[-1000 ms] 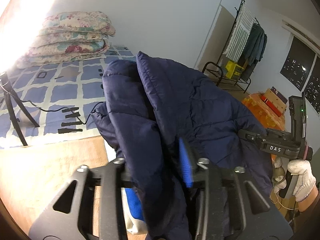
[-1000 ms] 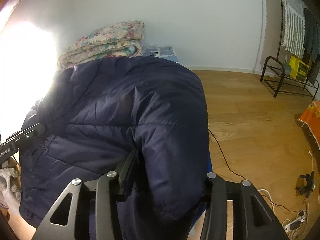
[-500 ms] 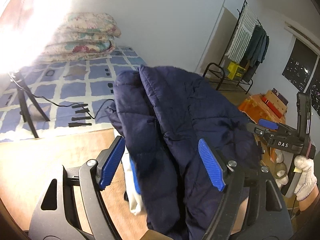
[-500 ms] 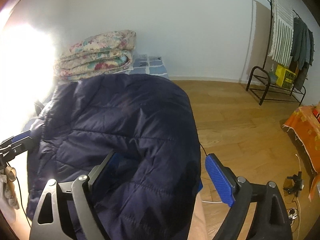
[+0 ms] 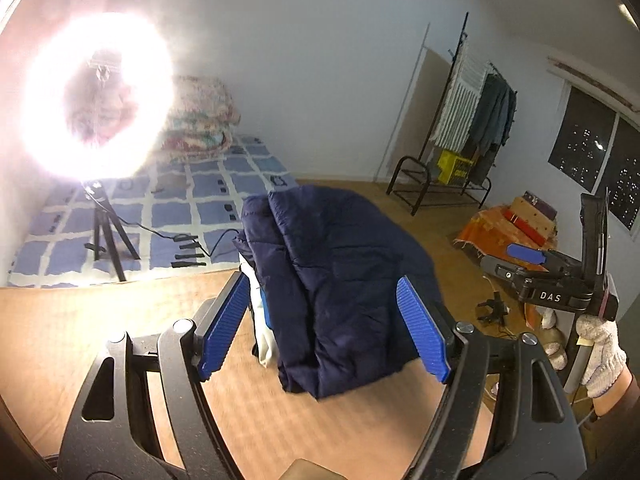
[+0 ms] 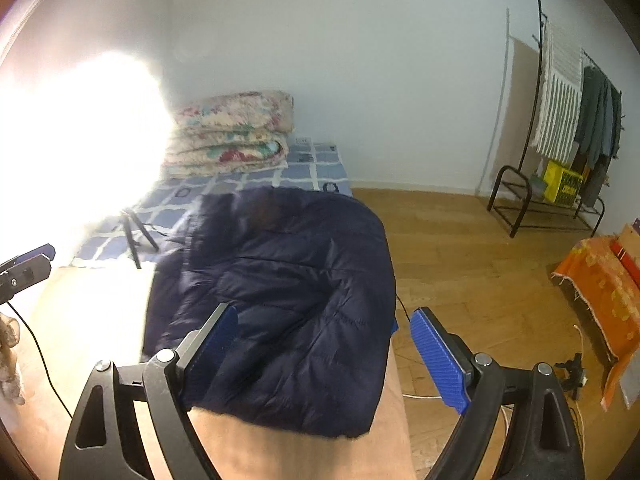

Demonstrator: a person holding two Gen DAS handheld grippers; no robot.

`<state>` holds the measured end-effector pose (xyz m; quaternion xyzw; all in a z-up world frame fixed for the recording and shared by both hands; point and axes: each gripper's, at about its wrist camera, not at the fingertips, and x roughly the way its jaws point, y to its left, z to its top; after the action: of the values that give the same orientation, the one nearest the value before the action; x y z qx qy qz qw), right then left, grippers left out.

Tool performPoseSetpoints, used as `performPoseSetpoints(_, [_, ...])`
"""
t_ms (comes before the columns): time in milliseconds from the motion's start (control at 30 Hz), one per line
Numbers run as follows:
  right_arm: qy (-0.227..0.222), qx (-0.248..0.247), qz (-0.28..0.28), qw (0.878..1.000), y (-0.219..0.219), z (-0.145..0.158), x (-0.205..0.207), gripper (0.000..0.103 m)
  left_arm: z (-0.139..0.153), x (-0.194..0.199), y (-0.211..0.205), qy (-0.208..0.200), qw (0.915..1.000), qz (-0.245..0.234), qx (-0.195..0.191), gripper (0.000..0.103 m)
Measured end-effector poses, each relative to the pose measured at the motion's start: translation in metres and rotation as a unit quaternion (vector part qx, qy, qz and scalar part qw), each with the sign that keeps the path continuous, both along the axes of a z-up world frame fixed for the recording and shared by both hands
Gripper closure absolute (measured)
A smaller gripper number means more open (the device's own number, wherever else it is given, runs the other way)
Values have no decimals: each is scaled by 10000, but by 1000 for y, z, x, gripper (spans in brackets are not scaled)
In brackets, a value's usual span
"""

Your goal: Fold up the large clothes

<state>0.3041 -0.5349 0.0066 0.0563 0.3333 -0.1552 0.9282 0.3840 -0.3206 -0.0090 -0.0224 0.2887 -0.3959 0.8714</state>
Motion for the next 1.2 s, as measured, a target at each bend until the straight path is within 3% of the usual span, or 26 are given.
performPoseSetpoints(233, [-201, 10, -167, 9997, 49, 41, -69, 11, 43, -78, 53, -375, 9993, -48, -13, 25])
performPoseSetpoints(500, [-432, -330, -290, 9981, 125, 59, -158, 1, 55, -164, 117, -563, 9984, -44, -43, 16])
performPoseSetpoints(767, [-779, -417, -295, 9957, 184, 54, -209, 0, 34, -226, 162, -665, 9976, 139, 109, 15])
performPoseSetpoints(1067, [-1182, -469, -318, 9914, 223, 32, -224, 0, 6, -250, 183, -851, 9947, 464, 345, 14])
performPoseSetpoints(1200, [-1262, -404, -289, 9908, 232, 19, -221, 0, -1, -253, 193, -985, 9925, 628, 369, 0])
